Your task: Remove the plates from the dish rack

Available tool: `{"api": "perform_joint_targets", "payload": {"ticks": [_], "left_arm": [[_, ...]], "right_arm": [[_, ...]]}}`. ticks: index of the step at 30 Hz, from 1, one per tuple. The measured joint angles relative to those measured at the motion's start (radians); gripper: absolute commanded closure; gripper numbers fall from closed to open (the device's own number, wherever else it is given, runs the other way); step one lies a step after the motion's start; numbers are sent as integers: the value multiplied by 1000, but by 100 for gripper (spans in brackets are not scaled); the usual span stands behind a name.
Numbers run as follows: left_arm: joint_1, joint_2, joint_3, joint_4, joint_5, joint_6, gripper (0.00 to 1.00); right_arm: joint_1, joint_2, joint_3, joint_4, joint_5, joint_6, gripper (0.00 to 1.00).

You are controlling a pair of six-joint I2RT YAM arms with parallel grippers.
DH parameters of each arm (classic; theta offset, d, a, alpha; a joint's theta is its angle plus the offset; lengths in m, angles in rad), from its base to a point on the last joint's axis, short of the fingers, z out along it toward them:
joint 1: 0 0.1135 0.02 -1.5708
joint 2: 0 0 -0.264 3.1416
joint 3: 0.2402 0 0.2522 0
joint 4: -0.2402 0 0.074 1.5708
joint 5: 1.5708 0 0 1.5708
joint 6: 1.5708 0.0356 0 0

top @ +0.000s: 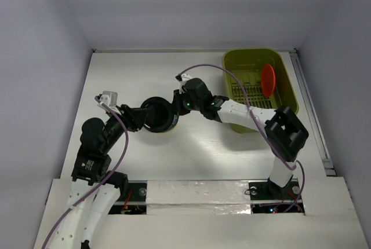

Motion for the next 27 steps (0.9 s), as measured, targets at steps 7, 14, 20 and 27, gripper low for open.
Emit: {"api": "perform_joint_targets", "payload": {"ticks": [7, 14, 20, 27], "left_arm": [[0, -2, 0, 0, 2, 0, 66], [0, -2, 0, 0, 2, 0, 66], [0, -2, 0, 0, 2, 0, 66], [0, -3, 0, 0, 2, 0, 66]], "right_arm": [[2, 65, -11, 36, 5, 38, 95], [1, 95, -11, 43, 38, 56, 90], [1, 110, -11, 51, 62, 70, 77], [0, 110, -10, 32, 106, 67, 50]]}}
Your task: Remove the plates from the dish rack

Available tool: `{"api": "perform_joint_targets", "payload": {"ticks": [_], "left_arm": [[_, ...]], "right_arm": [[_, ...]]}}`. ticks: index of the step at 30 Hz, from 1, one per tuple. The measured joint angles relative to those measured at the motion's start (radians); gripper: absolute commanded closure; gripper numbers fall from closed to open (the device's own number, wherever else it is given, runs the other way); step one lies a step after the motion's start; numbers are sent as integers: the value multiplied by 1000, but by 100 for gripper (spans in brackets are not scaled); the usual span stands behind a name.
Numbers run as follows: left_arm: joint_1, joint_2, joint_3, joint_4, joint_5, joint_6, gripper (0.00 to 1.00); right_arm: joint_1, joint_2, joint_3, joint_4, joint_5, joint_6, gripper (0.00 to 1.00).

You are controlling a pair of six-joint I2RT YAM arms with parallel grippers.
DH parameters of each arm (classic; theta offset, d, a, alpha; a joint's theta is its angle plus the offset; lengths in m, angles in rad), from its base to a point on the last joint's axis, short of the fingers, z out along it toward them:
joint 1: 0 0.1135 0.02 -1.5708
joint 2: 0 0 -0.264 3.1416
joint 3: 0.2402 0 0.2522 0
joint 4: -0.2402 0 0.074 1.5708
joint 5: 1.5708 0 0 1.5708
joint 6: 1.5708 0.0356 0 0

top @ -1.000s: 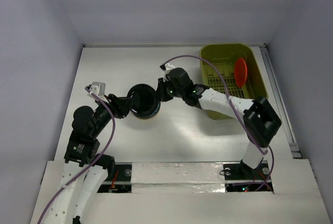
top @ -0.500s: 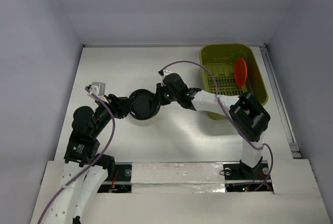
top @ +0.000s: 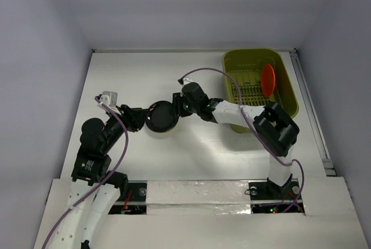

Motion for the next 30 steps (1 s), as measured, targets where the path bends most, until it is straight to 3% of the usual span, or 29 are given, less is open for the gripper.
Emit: {"api": "perform_joint_targets", "payload": {"ticks": [6, 9, 10, 12, 14, 19, 26, 28, 29, 30], "left_arm": [[0, -1, 0, 0, 0, 0, 66], [0, -1, 0, 0, 0, 0, 66], [0, -2, 0, 0, 0, 0, 66], [0, -2, 0, 0, 0, 0, 66], [0, -5, 0, 0, 0, 0, 66], [0, -21, 0, 0, 0, 0, 66], [-7, -57, 0, -1, -10, 0, 66], [-15, -68, 0, -2, -16, 0, 66], [-19, -74, 0, -2, -18, 0, 66], [-24, -79, 0, -2, -23, 0, 66]], "right_arm": [[-2, -21, 0, -54, 72, -24, 46], [-2, -77, 0, -107, 144, -51, 53], [-2, -105, 0, -122, 178, -60, 58], [-3, -158, 0, -144, 243, -80, 83], [-11, -219, -1, -165, 316, -95, 100], [-103, -419, -56, -195, 462, -124, 100], [-448, -657, -145, -200, 602, -140, 99], [-509, -665, -159, -203, 623, -141, 89], [-544, -662, -166, -209, 624, -140, 73], [-578, -655, -173, -213, 623, -137, 68]]}}
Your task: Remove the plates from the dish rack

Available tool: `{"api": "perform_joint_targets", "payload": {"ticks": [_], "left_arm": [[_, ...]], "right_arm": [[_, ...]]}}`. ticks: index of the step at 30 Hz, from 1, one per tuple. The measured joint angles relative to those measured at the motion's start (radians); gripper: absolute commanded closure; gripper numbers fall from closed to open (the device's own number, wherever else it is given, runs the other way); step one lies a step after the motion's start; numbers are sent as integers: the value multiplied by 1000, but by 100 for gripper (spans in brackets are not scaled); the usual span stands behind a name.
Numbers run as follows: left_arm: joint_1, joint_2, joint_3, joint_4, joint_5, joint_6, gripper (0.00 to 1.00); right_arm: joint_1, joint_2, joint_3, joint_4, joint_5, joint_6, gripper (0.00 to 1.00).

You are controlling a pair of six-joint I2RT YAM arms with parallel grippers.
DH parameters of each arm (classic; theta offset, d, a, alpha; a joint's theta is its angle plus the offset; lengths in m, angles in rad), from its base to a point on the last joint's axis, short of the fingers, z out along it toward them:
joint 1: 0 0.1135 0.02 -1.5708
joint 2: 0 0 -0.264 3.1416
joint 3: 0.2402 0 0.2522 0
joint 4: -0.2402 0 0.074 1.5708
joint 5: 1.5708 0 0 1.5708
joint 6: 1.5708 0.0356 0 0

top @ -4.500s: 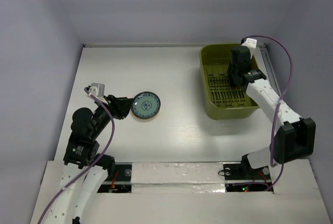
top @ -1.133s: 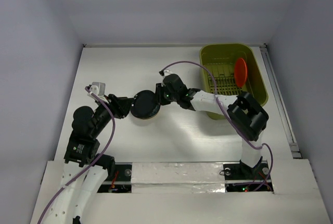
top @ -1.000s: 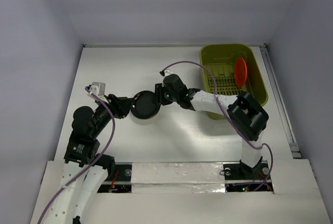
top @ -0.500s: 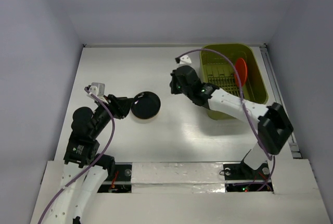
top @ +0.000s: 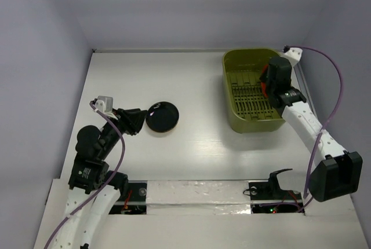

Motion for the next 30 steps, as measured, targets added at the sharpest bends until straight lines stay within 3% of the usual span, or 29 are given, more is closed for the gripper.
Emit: {"api": "perform_joint_targets", "payload": {"ticks": [2, 6, 19, 25, 30], "left_arm": [[-10, -10, 0, 0, -4, 0, 65], [-34, -35, 0, -1, -11, 0, 65], [-93, -80, 0, -5, -33, 0, 64], [-106, -98, 0, -13, -38, 0, 64], [-115, -104, 0, -14, -46, 0, 64]], "right_arm": [[-60, 20, -5, -16, -25, -8, 60], [-127, 85, -1, -39, -26, -29, 60], [-151, 303, 63, -114, -5, -100, 61], [-159, 357, 124, -137, 34, -124, 68], [-159, 386, 148, -150, 68, -150, 84]]}}
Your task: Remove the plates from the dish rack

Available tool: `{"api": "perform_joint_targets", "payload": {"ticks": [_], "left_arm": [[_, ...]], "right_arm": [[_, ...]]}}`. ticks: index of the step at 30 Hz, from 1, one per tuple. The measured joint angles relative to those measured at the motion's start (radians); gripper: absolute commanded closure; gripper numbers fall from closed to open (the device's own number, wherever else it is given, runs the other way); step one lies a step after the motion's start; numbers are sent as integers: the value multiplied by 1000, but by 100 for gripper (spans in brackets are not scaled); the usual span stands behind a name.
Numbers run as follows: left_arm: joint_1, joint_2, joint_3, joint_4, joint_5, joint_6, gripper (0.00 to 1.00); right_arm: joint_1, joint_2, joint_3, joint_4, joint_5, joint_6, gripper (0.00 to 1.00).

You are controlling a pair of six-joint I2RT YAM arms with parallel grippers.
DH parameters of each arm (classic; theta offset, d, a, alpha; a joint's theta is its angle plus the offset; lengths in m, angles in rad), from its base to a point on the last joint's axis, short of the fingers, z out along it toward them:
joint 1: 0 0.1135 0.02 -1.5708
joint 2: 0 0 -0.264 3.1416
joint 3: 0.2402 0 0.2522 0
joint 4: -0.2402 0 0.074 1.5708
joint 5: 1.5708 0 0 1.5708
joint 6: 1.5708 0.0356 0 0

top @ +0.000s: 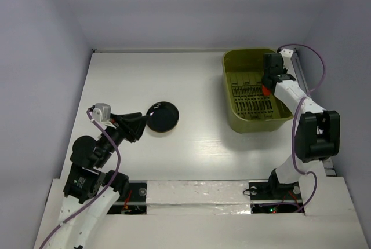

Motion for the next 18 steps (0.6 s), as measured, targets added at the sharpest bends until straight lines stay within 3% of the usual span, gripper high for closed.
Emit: {"api": "perform_joint_targets", "payload": {"ticks": [8, 18], "left_arm": [[-17, -10, 0, 0, -7, 0, 63], [-21, -21, 0, -5, -15, 0, 62]], "right_arm": [[-5, -2, 12, -50, 32, -19, 100], [89, -79, 119, -152, 90, -62, 100]]}}
